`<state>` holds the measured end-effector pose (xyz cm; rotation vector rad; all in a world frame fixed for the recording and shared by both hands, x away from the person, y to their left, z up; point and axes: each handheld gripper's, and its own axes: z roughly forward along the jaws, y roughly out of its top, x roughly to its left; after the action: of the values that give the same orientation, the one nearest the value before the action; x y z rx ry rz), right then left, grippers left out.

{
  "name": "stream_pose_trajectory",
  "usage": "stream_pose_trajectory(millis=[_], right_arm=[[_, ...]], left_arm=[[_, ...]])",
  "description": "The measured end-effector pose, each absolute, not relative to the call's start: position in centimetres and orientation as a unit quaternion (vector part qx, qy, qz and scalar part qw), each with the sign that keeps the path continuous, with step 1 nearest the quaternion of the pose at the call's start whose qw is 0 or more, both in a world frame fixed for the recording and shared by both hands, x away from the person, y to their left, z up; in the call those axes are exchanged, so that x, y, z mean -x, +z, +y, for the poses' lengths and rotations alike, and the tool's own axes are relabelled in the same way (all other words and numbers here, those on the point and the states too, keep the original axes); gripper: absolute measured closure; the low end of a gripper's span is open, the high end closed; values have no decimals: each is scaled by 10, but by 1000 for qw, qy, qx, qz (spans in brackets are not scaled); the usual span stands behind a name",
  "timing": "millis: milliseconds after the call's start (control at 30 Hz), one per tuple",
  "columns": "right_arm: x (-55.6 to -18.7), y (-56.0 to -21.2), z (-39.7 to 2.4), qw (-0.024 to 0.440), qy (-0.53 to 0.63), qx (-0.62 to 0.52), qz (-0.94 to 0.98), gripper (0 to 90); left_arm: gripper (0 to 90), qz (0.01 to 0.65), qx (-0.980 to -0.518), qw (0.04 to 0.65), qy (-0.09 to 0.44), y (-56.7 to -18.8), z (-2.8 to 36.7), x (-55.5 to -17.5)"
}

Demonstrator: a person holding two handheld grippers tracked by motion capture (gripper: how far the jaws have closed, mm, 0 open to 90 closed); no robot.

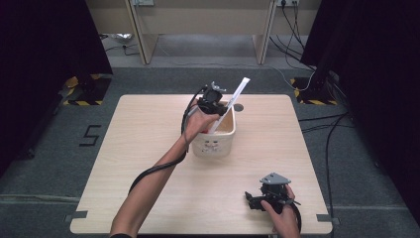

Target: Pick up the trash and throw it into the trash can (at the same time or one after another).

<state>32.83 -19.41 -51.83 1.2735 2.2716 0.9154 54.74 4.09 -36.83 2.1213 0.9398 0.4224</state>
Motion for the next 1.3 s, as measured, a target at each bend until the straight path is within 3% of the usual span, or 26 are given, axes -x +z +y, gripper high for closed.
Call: stream_pose_trajectory(millis=[267, 1100, 1300], right_arm=[[-328, -518, -194, 190, 325, -452, 808, 3], [-328, -518, -194, 190, 324, -452, 809, 3], [-328, -518, -194, 190, 324, -452, 809, 3]], left_arm=[[711, 368, -829, 385, 169, -365, 44, -544], [396, 380, -811, 421, 147, -348, 67, -524], [362, 381, -806, 429, 148, -346, 79, -516]])
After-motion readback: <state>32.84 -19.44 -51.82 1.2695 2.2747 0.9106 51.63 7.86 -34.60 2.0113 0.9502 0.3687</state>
